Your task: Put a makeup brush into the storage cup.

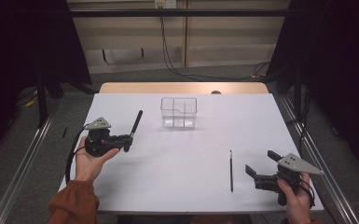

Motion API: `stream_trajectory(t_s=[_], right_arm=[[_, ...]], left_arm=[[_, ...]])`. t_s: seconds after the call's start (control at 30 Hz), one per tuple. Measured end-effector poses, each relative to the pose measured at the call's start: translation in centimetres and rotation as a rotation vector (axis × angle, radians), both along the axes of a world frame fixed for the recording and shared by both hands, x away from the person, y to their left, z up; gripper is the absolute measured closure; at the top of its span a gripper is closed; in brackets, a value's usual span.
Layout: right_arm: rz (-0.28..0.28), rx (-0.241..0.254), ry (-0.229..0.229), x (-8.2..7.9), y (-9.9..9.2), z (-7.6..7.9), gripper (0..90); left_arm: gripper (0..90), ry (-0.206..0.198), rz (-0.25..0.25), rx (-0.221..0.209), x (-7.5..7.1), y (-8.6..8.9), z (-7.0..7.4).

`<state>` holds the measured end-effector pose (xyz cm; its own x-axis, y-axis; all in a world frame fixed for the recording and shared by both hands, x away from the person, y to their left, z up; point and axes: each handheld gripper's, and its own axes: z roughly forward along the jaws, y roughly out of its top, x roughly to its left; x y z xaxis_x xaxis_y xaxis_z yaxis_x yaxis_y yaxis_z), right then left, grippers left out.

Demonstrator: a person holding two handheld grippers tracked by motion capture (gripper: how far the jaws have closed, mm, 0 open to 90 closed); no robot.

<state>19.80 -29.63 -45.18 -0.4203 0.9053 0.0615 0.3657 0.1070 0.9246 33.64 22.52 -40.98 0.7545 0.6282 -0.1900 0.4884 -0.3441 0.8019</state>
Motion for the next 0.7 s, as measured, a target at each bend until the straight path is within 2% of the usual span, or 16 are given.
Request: stream_trajectory(t_s=[0.27,0.57,0.7], right_arm=[[0.001,0.001,-0.002,0.0,0.0,0.0,0.0],[0.002,0.002,-0.002,0.0,0.0,0.0,0.0],[0.002,0.002,-0.002,0.0,0.0,0.0,0.0]], left_arm=[[74.3,-0.012,-0.064,-0.034,-0.8,-1.2,0.0],[74.3,-0.016,-0.122,-0.023,-1.3,-3.1,0.0],[74.2,-0.016,-0.152,-0.032,-1.5,-3.9,0.3]])
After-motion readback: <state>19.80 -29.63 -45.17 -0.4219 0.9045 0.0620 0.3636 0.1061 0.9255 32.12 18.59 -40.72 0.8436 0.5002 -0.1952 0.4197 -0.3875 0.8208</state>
